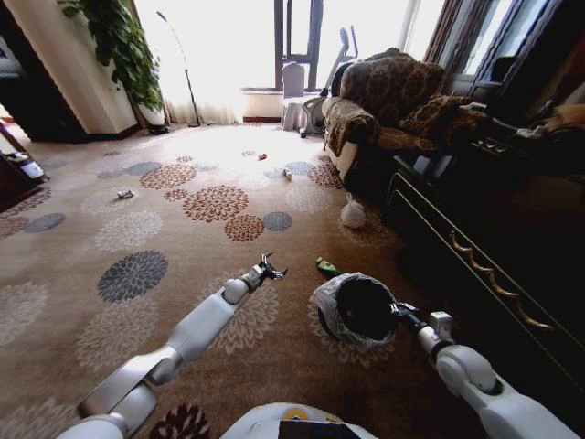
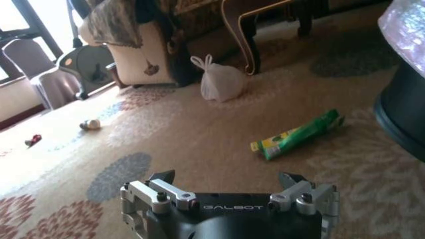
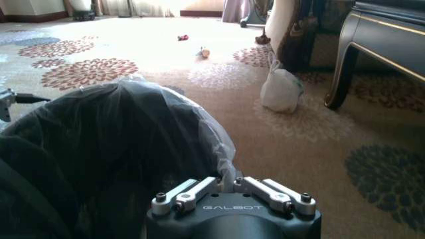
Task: Pick up the trash from the ground and place it into the trash bin.
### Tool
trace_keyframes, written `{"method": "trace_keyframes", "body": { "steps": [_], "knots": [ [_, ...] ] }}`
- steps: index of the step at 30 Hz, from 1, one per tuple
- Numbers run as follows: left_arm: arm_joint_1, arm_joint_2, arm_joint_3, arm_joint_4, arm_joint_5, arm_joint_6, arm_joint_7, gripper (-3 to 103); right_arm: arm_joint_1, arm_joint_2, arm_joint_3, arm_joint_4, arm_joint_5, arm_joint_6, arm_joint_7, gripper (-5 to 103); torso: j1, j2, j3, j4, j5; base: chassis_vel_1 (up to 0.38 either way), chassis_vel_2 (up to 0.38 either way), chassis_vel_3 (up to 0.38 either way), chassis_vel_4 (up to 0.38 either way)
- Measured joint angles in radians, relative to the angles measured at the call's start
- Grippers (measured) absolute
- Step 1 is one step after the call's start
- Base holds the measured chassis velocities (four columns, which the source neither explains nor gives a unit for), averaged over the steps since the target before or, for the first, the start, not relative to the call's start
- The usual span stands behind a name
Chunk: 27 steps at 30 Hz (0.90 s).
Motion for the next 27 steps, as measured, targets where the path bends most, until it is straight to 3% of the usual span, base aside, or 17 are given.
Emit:
{"method": "trace_keyframes", "body": {
  "steps": [5,10,21,27],
  "knots": [
    [-0.008,-0.041,0.022,0.076,0.005,-0.066,0.049,100,-0.011,-0.006,0.018,0.015,-0.012,-0.002,0.001,2,0.0,0.0,0.0,-0.0014,0.0003,-0.012,-0.005,0.002,-0.006],
    [0.009,-0.094,0.019,0.134,-0.001,-0.111,0.054,100,-0.036,-0.013,0.04,0.021,-0.029,0.002,-0.011,2,0.0,0.0,0.0,-0.001,-0.0002,-0.068,0.001,0.054,-0.025],
    [0.044,-0.162,-0.021,0.185,-0.021,-0.094,0.034,100,-0.063,-0.024,0.058,0.028,-0.051,0.023,-0.016,2,0.0,0.0,0.0,-0.001,0.0003,-0.234,0.104,0.231,-0.108],
    [0.065,-0.159,0.007,0.18,-0.045,-0.068,0.028,100,-0.079,-0.013,0.059,0.075,-0.096,0.031,-0.001,2,0.0,0.0,0.0,-0.0007,-0.0005,-0.318,0.241,0.299,-0.271]
  ]
}}
